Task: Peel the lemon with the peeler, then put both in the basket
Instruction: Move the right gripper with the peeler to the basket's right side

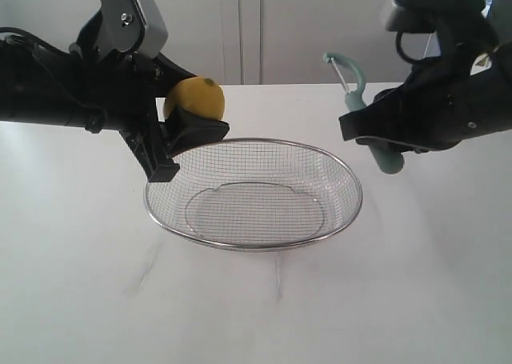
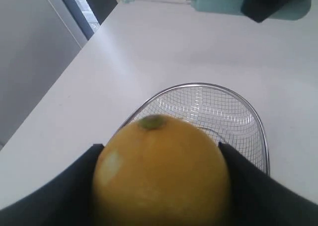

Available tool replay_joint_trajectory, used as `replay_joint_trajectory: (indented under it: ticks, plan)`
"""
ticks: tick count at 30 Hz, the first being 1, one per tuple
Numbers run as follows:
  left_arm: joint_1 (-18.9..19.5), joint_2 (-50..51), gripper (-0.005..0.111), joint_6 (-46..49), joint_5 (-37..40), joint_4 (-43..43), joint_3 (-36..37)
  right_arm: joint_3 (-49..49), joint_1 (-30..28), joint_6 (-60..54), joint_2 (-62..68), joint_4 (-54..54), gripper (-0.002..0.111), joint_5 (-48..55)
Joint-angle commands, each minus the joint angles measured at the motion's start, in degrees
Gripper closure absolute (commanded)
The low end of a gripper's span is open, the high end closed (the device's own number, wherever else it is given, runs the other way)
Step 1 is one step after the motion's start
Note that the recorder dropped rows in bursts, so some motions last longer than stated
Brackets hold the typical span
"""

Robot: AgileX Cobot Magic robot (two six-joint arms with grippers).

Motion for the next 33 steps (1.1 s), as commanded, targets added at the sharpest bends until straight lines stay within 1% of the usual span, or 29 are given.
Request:
replay_joint_trajectory:
  ticks: [1,12,16,21,27,33]
  plan:
    - [-0.2,-0.3,0.107,-0.5,1.2,-0.7,-0.1,0.0,-0.1,0.4,4.1,-0.2,0.108,-1.9]
    - [-0.2,-0.3,0.107,-0.9,1.2,-0.6,-0.1,0.0,-0.1,0.3,8.2,-0.2,0.108,-4.1]
    - [-0.2,-0.3,0.107,-1.0,1.4,-0.6,-0.1,0.0,-0.1,-0.5,9.7,0.1,0.108,-8.9]
    - [-0.2,-0.3,0.107,-1.8,2.4,-0.6,-0.1,-0.2,0.0,-6.4,13.2,1.6,0.108,-13.3]
    - [-0.2,-0.3,0.107,-1.8,2.4,-0.5,-0.1,-3.6,0.0,-11.2,17.4,1.8,0.108,-12.1]
    - [-0.2,-0.3,0.107,-1.9,2.4,-0.5,-0.1,-9.6,0.0,-12.4,21.6,1.9,0.108,-6.2]
